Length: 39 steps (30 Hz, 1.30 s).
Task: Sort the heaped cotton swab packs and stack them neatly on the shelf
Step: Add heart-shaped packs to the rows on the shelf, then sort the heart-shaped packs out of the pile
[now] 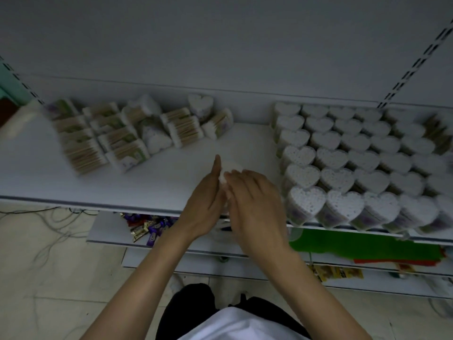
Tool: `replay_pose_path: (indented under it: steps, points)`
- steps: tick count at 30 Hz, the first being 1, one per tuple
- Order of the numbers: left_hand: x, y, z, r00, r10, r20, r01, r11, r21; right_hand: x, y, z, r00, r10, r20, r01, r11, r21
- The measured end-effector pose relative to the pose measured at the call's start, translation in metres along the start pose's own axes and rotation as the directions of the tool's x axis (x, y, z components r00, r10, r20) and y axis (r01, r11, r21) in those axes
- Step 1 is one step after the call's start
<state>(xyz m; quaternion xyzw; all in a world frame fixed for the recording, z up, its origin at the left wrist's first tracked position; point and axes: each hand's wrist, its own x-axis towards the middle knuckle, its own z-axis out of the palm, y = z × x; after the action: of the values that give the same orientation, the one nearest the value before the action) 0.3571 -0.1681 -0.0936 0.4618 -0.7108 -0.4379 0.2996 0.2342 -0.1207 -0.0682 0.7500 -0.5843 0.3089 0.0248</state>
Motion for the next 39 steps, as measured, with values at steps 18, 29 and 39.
replay_pose_path:
  steps: [18,29,39]
  points:
    - [0.010,-0.016,-0.018,0.984,-0.106,-0.142,0.058,0.949,-0.311,0.110,0.021,-0.017,0.671,-0.430,0.604,0.589,0.804,-0.082]
    - [0.006,-0.028,0.023,0.896,0.351,-0.272,-0.182,0.849,0.495,0.169,0.048,0.005,0.935,0.021,0.353,0.249,0.670,-0.699]
    - [0.007,-0.036,0.030,0.831,0.476,-0.287,-0.253,0.784,0.567,0.187,0.075,0.005,0.859,0.189,0.476,0.223,0.700,-0.679]
